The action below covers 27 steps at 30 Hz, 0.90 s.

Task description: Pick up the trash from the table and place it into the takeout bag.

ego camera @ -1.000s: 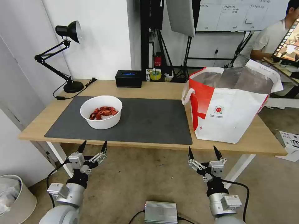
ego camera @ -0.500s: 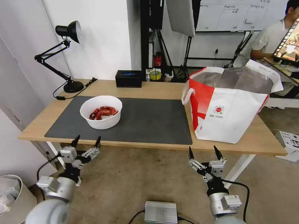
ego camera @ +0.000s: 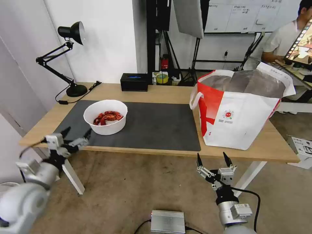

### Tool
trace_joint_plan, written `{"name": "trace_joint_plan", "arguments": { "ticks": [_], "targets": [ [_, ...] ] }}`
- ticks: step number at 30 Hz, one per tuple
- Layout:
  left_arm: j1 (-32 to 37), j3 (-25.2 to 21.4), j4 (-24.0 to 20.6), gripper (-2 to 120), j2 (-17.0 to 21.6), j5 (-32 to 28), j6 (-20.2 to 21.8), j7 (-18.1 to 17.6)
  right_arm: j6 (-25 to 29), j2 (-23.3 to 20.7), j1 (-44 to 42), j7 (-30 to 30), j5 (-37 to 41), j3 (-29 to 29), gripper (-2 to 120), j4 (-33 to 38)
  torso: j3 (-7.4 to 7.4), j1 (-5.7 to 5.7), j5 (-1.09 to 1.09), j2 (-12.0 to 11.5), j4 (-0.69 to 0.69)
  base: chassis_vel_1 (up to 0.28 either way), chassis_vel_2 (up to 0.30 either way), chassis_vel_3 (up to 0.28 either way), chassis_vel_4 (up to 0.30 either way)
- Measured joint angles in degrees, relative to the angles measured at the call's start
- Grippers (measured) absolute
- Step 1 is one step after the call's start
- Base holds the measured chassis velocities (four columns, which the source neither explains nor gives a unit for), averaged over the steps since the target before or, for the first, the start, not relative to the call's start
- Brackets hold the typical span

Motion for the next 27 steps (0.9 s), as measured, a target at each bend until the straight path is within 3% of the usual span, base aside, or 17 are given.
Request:
{"name": "trace_joint_plan", "arguments": {
  "ticks": [2, 6, 15, 17, 18, 20, 21, 22, 23, 24, 25, 27],
  "targets": [
    [-3.8, 1.6, 1.8, 100, 4.5, -2.7, 3.0, -0.7, 0.0, 0.0, 0.0, 0.0, 0.0, 0.0, 100, 0.0, 0.0, 0.0, 0.01, 0.0, 0.0, 0.0, 0.0, 0.0, 0.0],
    [-9.7, 6.5, 4.2, 100, 9.1, -6.2, 6.2, -2.1, 0.0, 0.0, 0.0, 0.0, 0.0, 0.0, 100, 0.0, 0.0, 0.0, 0.01, 0.0, 0.0, 0.0, 0.0, 0.0, 0.0],
    [-18.0, 13.1, 7.5, 100, 13.3, -12.3, 10.0, -4.4, 0.0, 0.0, 0.0, 0.0, 0.0, 0.0, 100, 0.0, 0.0, 0.0, 0.01, 0.0, 0.0, 0.0, 0.0, 0.0, 0.0],
    [-24.1, 17.7, 10.5, 100, 15.3, -14.3, 13.5, -5.6, 0.0, 0.0, 0.0, 0.0, 0.0, 0.0, 100, 0.0, 0.01, 0.0, 0.0, 0.0, -0.01, 0.0, 0.0, 0.0, 0.0],
    [-24.1, 17.7, 10.5, 100, 15.3, -14.3, 13.5, -5.6, 0.0, 0.0, 0.0, 0.0, 0.0, 0.0, 100, 0.0, 0.01, 0.0, 0.0, 0.0, -0.01, 0.0, 0.0, 0.0, 0.0],
    [-34.5, 24.7, 15.5, 100, 17.7, -19.9, 22.6, -7.1, 0.0, 0.0, 0.0, 0.0, 0.0, 0.0, 100, 0.0, 0.0, 0.0, 0.02, 0.0, 0.0, 0.0, 0.0, 0.0, 0.0],
    [-34.5, 24.7, 15.5, 100, 17.7, -19.9, 22.6, -7.1, 0.0, 0.0, 0.0, 0.0, 0.0, 0.0, 100, 0.0, 0.0, 0.0, 0.02, 0.0, 0.0, 0.0, 0.0, 0.0, 0.0],
    [-42.0, 30.3, 19.8, 100, 18.7, -21.9, 27.0, -7.1, 0.0, 0.0, 0.0, 0.0, 0.0, 0.0, 100, 0.0, 0.0, 0.0, 0.02, 0.0, 0.0, 0.0, 0.0, 0.0, 0.0],
    [-44.7, 32.3, 21.4, 100, 18.8, -23.0, 28.3, -7.1, 0.0, 0.0, 0.0, 0.0, 0.0, 0.0, 100, 0.0, 0.0, 0.0, 0.02, 0.0, 0.0, 0.0, 0.0, 0.0, 0.0],
    [-52.0, 38.2, 25.6, 100, 18.7, -25.5, 30.2, -7.1, 0.0, 0.0, 0.0, 0.0, 0.0, 0.0, 100, 0.0, 0.01, 0.0, -0.01, 0.0, 0.0, 0.0, 0.0, 0.0, 0.0],
    [-52.0, 38.2, 25.6, 100, 18.7, -25.5, 30.2, -7.1, 0.0, 0.0, 0.0, 0.0, 0.0, 0.0, 100, 0.0, 0.01, 0.0, -0.01, 0.0, 0.0, 0.0, 0.0, 0.0, 0.0],
    [-60.1, 45.2, 29.9, 100, 18.2, -29.0, 30.5, -7.1, 0.0, 0.0, 0.0, 0.0, 0.0, 0.0, 100, 0.0, 0.0, 0.0, 0.03, 0.0, 0.0, 0.0, 0.0, 0.0, 0.0]
  ]
}}
